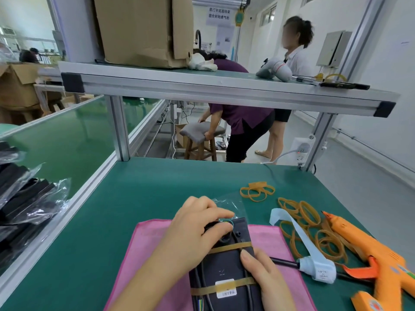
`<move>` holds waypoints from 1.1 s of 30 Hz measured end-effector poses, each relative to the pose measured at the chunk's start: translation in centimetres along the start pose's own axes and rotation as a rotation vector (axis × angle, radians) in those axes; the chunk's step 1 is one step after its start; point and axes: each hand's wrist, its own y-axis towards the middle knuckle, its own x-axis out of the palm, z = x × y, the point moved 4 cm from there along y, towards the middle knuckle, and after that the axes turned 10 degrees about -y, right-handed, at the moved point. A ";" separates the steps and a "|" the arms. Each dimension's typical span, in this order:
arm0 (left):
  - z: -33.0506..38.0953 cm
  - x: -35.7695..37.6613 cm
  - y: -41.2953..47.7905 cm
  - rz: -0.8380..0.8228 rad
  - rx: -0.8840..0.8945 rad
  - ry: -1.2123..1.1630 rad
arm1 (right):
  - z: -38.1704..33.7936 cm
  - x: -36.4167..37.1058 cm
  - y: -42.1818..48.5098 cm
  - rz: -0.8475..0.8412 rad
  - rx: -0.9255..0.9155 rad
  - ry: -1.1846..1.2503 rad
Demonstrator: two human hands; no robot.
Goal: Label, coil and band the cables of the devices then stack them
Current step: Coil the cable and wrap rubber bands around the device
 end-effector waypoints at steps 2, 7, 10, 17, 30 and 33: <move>-0.1 0.0 0.3 -0.041 -0.019 -0.048 | 0.0 0.0 -0.1 -0.007 0.006 -0.019; -0.4 0.1 0.3 0.032 -0.105 -0.223 | -0.1 0.2 -0.3 -0.006 0.016 -0.007; -0.6 0.3 0.1 0.101 -0.206 -0.272 | -0.1 0.3 -0.4 -0.004 0.010 -0.017; -0.6 0.7 0.1 0.078 -0.300 -0.182 | 0.2 0.1 0.4 0.016 -0.013 -0.104; -2.1 0.9 -0.6 0.006 -0.341 -0.252 | 1.3 0.4 0.6 0.004 -0.023 -0.164; -2.3 0.8 -0.3 -0.056 -0.323 -0.265 | 1.0 0.2 0.7 0.017 -0.016 -0.175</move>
